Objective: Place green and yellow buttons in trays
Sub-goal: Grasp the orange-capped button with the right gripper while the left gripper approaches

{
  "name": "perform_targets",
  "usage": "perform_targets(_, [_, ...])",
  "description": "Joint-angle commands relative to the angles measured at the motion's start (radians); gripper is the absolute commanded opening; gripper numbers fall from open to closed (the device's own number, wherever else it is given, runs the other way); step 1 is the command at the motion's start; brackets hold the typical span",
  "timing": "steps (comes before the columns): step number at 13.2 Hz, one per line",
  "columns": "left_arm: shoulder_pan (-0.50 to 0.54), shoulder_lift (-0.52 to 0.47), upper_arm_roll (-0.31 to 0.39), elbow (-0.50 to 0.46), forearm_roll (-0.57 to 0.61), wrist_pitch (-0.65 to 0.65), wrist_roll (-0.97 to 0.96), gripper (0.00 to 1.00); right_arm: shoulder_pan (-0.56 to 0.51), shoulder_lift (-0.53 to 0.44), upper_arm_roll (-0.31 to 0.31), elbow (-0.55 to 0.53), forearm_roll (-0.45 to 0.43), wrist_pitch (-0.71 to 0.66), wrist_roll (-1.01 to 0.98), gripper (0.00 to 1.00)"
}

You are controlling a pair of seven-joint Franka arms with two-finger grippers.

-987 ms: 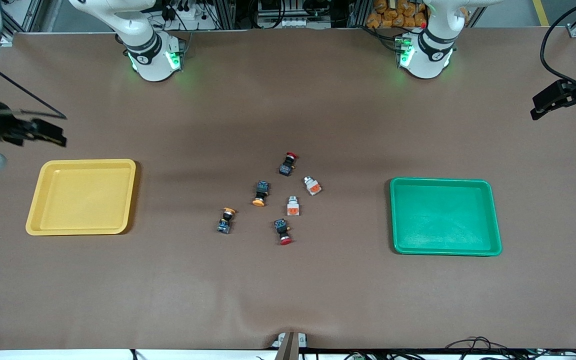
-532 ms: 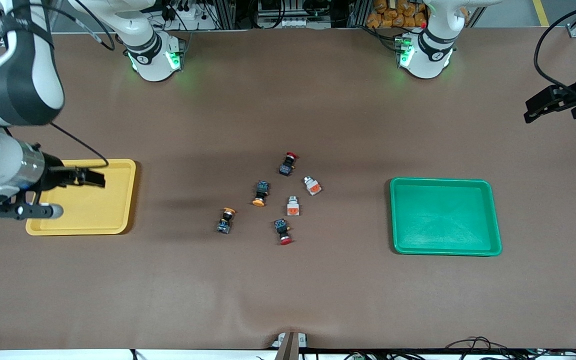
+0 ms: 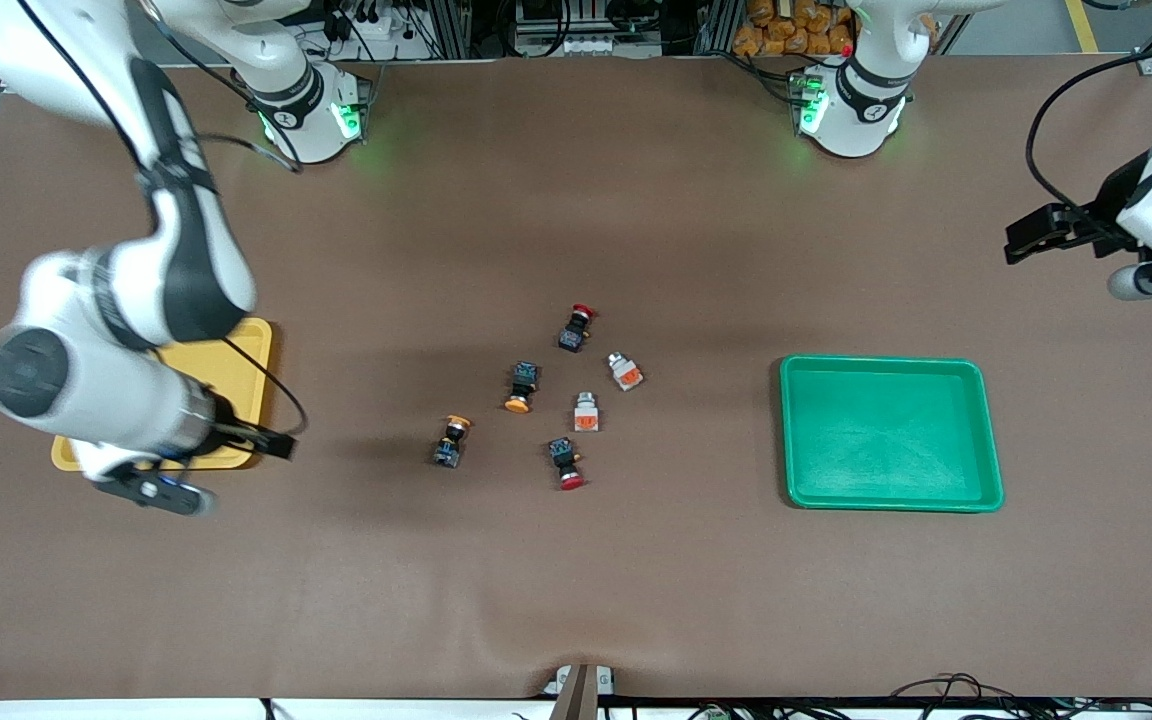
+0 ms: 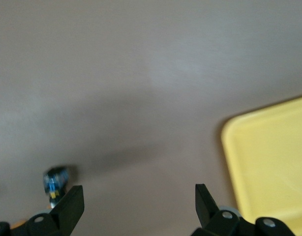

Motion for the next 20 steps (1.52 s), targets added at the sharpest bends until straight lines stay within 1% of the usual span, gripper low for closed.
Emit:
perform_targets(1, [0.001,-0.014,-0.040,-0.062,-0.012,0.051,-0.069,1.00,0.048,0.127,-0.009,0.068,0.001,0.087,0.039,1.00])
perform_targets(3, [0.003,-0.014,-0.076,-0.113,-0.012,0.103,-0.113,1.00,0.091,0.153,-0.009,0.070,0.002,0.118,0.041,1.00])
perform_targets(6, [0.003,-0.025,-0.109,-0.232,-0.004,0.222,-0.160,1.00,0.186,0.233,-0.009,0.081,0.001,0.237,0.111,1.00])
perform_targets(8, [0.003,-0.025,-0.157,-0.286,-0.002,0.290,-0.259,1.00,0.243,0.288,-0.010,0.119,-0.004,0.244,0.137,1.00])
perform_targets(9, [0.003,-0.023,-0.184,-0.318,0.001,0.331,-0.312,1.00,0.266,0.295,-0.010,0.121,-0.004,0.245,0.161,1.00])
perform_targets(11, [0.003,-0.023,-0.217,-0.384,0.001,0.415,-0.396,1.00,0.280,0.308,-0.010,0.128,0.002,0.250,0.205,1.00])
perform_targets(13, [0.003,-0.019,-0.246,-0.440,0.002,0.488,-0.473,1.00,0.278,0.310,-0.010,0.119,-0.005,0.247,0.188,1.00])
perform_targets(16, [0.001,0.000,-0.297,-0.489,0.001,0.571,-0.596,1.00,0.289,0.310,-0.010,0.116,-0.010,0.238,0.192,1.00])
perform_targets(20, [0.000,0.055,-0.349,-0.491,0.002,0.634,-0.729,1.00,0.292,0.304,-0.010,0.041,-0.010,0.245,0.195,1.00])
